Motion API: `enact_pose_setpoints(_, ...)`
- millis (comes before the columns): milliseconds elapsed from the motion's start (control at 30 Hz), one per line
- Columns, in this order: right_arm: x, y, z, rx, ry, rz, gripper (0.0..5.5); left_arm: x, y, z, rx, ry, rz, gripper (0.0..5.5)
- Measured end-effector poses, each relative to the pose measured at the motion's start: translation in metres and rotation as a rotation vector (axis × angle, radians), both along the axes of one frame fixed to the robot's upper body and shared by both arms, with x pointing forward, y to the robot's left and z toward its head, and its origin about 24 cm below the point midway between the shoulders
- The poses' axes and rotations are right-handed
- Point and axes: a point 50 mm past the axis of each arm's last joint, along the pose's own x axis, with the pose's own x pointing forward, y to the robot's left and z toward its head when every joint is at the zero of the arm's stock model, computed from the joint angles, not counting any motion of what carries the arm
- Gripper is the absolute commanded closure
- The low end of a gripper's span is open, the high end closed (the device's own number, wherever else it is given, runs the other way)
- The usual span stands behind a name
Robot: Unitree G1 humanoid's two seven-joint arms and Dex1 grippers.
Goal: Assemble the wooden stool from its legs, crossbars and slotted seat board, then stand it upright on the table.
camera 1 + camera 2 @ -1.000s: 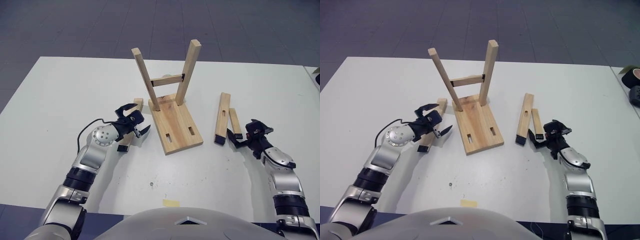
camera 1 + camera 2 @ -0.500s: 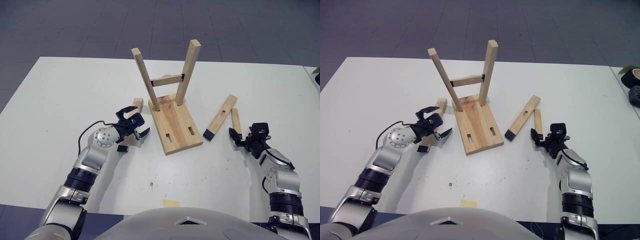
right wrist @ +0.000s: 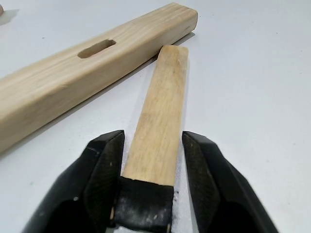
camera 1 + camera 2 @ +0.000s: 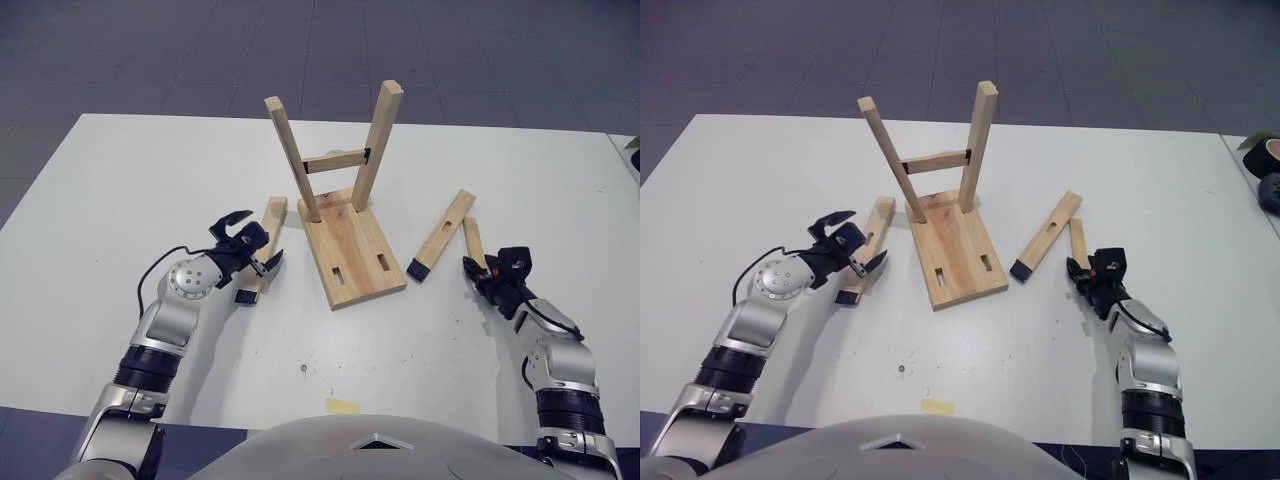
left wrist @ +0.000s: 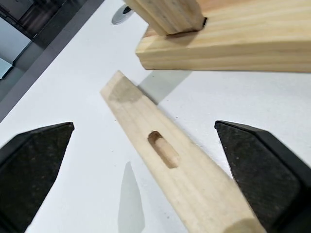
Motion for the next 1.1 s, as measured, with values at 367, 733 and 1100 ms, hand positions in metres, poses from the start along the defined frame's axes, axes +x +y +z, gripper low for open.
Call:
enact_pose_setpoints(367,0.0,-0.018,0.004,-0.163,-0.077,-0.162,4.19,0.02,-0.012,0.078,-0.394,-0.228,0.048,0.1)
enact_pose_setpoints(733,0.052,0.059,0.16,-0.276,-0.867,0.163,4.19,0.026,-0.04,0.193,-1.29,-0.105,-0.167,0.1)
enact_pose_setpoints(1100,0.023,0.154,0.201,-0.056,-1.054,0.654,4.19,0.016,-0.083,0.201,-1.435,0.271,-0.326,0.37)
